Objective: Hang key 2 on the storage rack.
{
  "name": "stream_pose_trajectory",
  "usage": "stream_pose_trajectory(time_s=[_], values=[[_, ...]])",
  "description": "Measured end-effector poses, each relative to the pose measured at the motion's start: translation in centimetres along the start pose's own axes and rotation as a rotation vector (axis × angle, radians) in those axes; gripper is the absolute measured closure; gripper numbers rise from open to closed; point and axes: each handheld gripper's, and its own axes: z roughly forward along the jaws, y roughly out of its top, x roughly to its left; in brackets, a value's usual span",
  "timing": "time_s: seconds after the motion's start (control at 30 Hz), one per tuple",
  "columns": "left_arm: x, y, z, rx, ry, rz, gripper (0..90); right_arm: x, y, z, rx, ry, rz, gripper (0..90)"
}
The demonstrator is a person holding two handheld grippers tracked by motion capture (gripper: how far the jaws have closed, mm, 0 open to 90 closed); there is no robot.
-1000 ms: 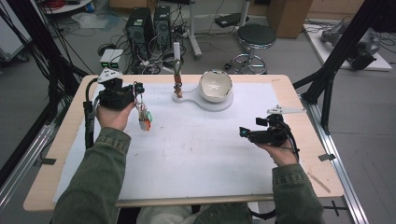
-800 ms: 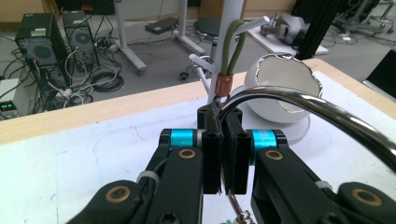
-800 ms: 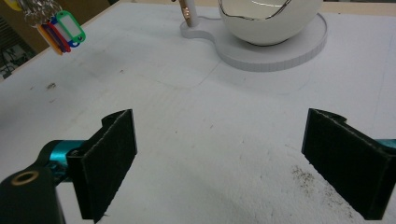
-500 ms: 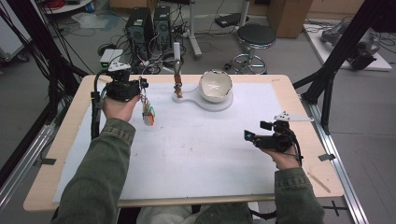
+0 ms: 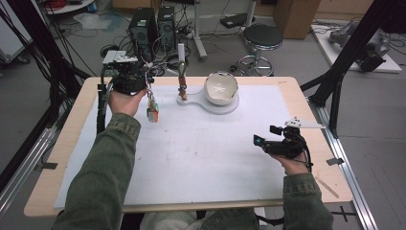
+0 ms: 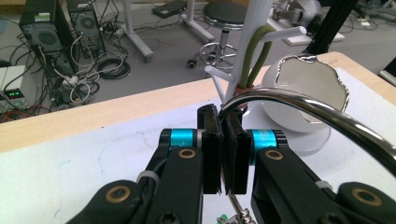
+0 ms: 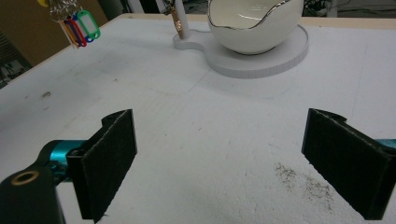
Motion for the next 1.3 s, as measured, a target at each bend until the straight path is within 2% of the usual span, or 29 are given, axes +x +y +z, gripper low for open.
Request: stream_pose_trajectory(time_s=[0.17, 0.5, 0.63, 0.83, 1.03, 1.1, 1.2, 1.3], values=[[0.5, 0.0, 1.0, 0.021, 0.001, 0.002, 86.7, 0.0, 0.0, 0.1, 0.005, 0.001, -0.007, 9.5], [1.2, 0.7, 2.2, 0.032, -0.002, 0.006, 86.7, -0.1, -0.2, 0.0, -0.002, -0.003, -0.009, 9.5], [1.7, 1.0, 2.9, 0.034, -0.003, -0.014, 86.7, -0.2, -0.2, -0.1, 0.0, -0.002, -0.007, 9.5], [2.2, 1.2, 4.4, 0.064, 0.001, -0.008, 86.7, -0.3, -0.4, -0.1, 0.002, -0.004, -0.002, 9.5], [2.5, 1.5, 5.5, 0.065, -0.007, -0.022, 86.7, -0.4, -0.4, -0.2, -0.002, -0.005, 0.003, 9.5], [2.6, 1.3, 6.0, 0.061, -0.01, -0.034, 86.6, -0.5, -0.5, -0.1, -0.002, -0.005, 0.0, 9.5], [2.9, 1.0, 6.7, 0.076, -0.012, -0.028, 86.7, -0.5, -0.5, -0.1, 0.0, -0.001, -0.005, 9.5], [3.1, 0.9, 7.3, 0.062, -0.017, -0.042, 86.7, -0.4, -0.5, 0.0, 0.001, -0.001, -0.003, 9.5]])
